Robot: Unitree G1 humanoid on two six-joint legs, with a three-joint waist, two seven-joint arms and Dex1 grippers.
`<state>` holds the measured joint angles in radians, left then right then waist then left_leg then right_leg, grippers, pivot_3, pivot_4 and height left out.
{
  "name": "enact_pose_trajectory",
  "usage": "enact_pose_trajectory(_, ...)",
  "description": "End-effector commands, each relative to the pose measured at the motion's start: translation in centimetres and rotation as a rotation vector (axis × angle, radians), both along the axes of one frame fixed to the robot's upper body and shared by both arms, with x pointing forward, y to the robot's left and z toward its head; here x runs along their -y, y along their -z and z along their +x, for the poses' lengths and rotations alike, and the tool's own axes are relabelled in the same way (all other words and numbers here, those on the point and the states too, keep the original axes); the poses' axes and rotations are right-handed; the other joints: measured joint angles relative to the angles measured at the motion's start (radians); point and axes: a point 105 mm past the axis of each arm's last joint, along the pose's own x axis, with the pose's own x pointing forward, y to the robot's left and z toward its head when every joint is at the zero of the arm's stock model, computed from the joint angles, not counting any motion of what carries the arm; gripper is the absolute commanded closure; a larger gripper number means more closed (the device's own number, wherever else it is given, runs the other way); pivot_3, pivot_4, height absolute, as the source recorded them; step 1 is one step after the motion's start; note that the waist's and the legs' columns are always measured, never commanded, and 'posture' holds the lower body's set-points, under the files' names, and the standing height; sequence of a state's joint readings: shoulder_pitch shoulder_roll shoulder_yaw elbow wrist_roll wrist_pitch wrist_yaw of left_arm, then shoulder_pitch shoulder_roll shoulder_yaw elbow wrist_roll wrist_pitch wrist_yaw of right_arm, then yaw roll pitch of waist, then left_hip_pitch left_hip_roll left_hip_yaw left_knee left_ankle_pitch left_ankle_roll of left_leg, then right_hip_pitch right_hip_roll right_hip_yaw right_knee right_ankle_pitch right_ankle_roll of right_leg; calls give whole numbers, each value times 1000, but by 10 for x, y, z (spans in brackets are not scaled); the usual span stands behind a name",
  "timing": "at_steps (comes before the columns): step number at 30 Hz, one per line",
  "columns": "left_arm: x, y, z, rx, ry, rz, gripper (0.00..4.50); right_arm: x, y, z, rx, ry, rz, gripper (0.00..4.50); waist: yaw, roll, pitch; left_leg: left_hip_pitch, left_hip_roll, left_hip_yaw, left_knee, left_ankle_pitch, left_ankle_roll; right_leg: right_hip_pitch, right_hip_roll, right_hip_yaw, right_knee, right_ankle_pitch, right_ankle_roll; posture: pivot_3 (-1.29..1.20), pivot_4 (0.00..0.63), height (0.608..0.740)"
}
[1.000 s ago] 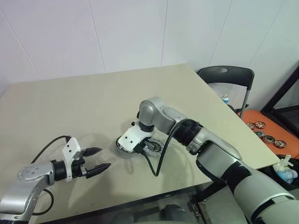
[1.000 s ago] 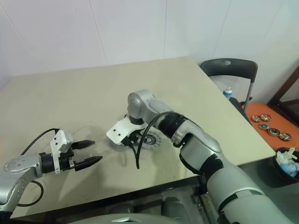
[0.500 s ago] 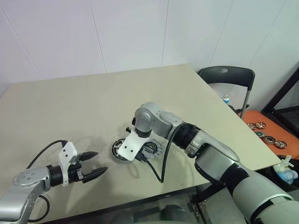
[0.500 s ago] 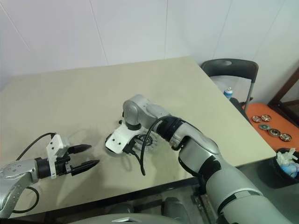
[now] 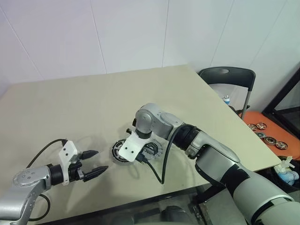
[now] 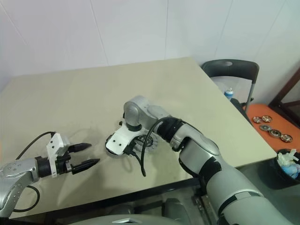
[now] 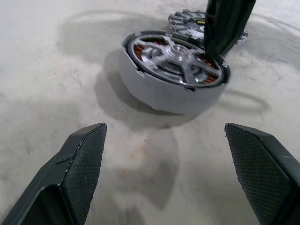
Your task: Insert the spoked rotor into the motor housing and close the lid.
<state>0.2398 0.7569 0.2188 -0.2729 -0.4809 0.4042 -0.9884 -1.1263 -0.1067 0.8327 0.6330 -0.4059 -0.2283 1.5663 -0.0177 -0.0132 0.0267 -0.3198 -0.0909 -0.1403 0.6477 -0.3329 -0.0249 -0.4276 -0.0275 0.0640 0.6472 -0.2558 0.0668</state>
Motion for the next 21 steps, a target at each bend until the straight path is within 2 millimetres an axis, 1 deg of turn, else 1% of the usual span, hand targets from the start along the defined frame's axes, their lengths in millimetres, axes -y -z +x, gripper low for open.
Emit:
enact_pose_trajectory(1,0,-7,3,39,8,3,202,-7,-11,5,17,40,42,3322,-1,0,0,0,0,0,0,0,0,0,0,0,0,0,0,0,0,740)
enact_pose_trajectory(6,1,-7,3,39,10,1,202,-11,-15,4,2,68,44,3322,1,0,0,0,0,0,0,0,0,0,0,0,0,0,0,0,0,740)
enact_pose_trajectory(8,0,-7,3,39,11,2,202,-12,-21,4,3,60,55,3322,1,0,0,0,0,0,0,0,0,0,0,0,0,0,0,0,0,740)
enact_pose_trajectory(12,0,-8,4,40,10,3,202,-12,-41,3,19,13,107,3322,1,0,0,0,0,0,0,0,0,0,0,0,0,0,0,0,0,740)
enact_pose_trajectory(15,0,-8,3,39,13,5,202,-12,-63,0,10,-7,175,3322,1,0,0,0,0,0,0,0,0,0,0,0,0,0,0,0,0,740)
enact_pose_trajectory(17,0,-9,3,41,14,3,202,-9,-82,9,49,12,247,3322,2,0,0,0,0,0,0,0,0,0,0,0,0,0,0,0,0,740)
enact_pose_trajectory(18,1,-10,3,42,14,2,202,-6,-88,14,70,28,274,3322,2,0,0,0,0,0,0,0,0,0,0,0,0,0,0,0,0,740)
enact_pose_trajectory(19,1,-10,3,43,13,0,202,-3,-94,21,90,55,304,3322,3,0,0,0,0,0,0,0,0,0,0,0,0,0,0,0,0,740)
enact_pose_trajectory(21,1,-11,4,48,11,-1,202,6,-98,35,106,147,376,3322,4,-1,0,0,0,0,0,0,0,0,0,0,0,0,0,0,0,740)
